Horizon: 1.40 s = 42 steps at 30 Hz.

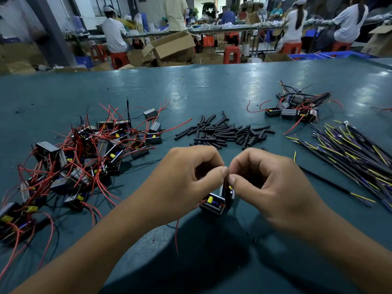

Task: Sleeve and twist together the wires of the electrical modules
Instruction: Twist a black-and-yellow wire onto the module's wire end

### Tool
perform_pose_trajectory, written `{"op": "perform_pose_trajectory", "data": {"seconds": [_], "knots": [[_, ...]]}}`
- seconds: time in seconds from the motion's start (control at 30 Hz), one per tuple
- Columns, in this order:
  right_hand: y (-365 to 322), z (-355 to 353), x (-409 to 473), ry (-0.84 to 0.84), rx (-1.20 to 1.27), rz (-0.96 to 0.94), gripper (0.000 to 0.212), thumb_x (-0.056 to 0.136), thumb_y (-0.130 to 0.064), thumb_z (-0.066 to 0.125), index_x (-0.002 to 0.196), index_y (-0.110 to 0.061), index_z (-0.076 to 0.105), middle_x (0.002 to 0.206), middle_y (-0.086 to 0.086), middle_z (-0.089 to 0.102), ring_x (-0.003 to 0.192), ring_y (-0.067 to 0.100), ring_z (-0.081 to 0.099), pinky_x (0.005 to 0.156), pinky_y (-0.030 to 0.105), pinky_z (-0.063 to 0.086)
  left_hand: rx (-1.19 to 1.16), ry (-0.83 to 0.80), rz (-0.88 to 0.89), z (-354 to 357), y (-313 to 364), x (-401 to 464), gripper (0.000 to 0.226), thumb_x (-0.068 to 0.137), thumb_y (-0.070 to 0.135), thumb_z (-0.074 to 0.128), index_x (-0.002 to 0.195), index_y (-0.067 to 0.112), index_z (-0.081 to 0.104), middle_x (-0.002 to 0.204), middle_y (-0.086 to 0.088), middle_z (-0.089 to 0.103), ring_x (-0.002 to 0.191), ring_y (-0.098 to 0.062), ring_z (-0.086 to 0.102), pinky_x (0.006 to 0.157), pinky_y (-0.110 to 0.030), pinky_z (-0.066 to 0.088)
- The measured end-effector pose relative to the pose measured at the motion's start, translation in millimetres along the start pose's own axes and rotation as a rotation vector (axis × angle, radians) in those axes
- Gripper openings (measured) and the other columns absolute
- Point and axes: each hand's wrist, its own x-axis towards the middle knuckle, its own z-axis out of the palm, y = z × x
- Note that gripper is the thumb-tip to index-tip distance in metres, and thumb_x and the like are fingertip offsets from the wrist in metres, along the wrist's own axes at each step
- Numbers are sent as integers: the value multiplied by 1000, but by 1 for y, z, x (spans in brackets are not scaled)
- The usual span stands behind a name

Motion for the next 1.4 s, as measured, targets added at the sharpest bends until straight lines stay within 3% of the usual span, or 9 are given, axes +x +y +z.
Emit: {"op": "perform_pose_trajectory", "data": {"seconds": [0.1, 0.2, 0.4, 0.6, 0.73, 0.87, 0.97, 1.23, 1.4], "knots": [[-1, 2, 0, 1, 9, 8, 6, 80, -22, 66, 75, -20, 64, 57, -10, 59, 49, 0, 45, 48, 13, 36, -228, -8, -289, 3, 3, 1, 22, 84, 19, 65, 65, 8, 61, 48, 11, 38, 44, -6, 31, 43, -16, 25], [-1, 5, -1, -11, 15, 9, 6, 80, -21, 66, 75, -21, 64, 58, -10, 61, 49, 1, 45, 48, 15, 37, -316, -15, -440, 2, 4, 3, 22, 74, 28, 62, 60, 12, 59, 55, -5, 36, 53, -19, 29, 49, -33, 19], [0, 4, -2, 12, -31, -20, 6, 81, -23, 66, 76, -23, 63, 62, -2, 64, 51, 15, 50, 48, 21, 41, -113, 15, -246, -1, 8, -1, 24, 82, 23, 65, 61, 14, 58, 47, 11, 38, 44, -4, 30, 43, -16, 25], [0, 5, -4, 4, -119, -67, 9, 83, -22, 66, 75, -26, 62, 63, -11, 63, 52, 5, 53, 51, 12, 40, -545, -71, -572, 0, 2, 0, 30, 81, 21, 65, 52, 17, 62, 53, 0, 45, 47, -13, 34, 46, -21, 27], [1, 3, -2, 28, -70, -49, 7, 81, -23, 67, 75, -22, 63, 63, -3, 63, 51, 13, 51, 48, 20, 41, -225, 34, -125, -11, -14, -4, 12, 86, 18, 64, 77, 22, 71, 67, 1, 58, 59, -17, 47, 54, -33, 37], [2, 1, -1, 12, -64, -46, 7, 81, -24, 67, 75, -24, 63, 64, -1, 63, 52, 12, 51, 49, 19, 42, 44, -9, 224, -19, -22, -5, 11, 88, 15, 74, 99, 16, 75, 92, 4, 63, 84, -7, 56, 72, -18, 41], [3, 0, -2, 0, -63, -41, 7, 81, -24, 67, 76, -24, 63, 64, 0, 63, 52, 5, 49, 50, 17, 41, 93, 26, 291, -15, -26, -3, 12, 88, 20, 74, 98, 13, 76, 95, 4, 62, 88, -2, 55, 77, -17, 43], [2, 1, -2, 8, -72, -42, 7, 81, -24, 66, 75, -23, 62, 62, 0, 61, 51, 6, 47, 49, 18, 39, 133, 42, 312, -6, -27, -2, 17, 96, 24, 63, 97, 10, 74, 95, -2, 61, 88, -20, 58, 75, -38, 49], [1, -1, -2, 20, -80, -54, 8, 81, -24, 66, 75, -23, 62, 61, -5, 61, 50, 4, 48, 50, 14, 39, 94, -7, 218, -4, -16, -3, 9, 97, 16, 63, 90, 10, 66, 83, 7, 55, 75, -7, 49, 71, -14, 35]]}}
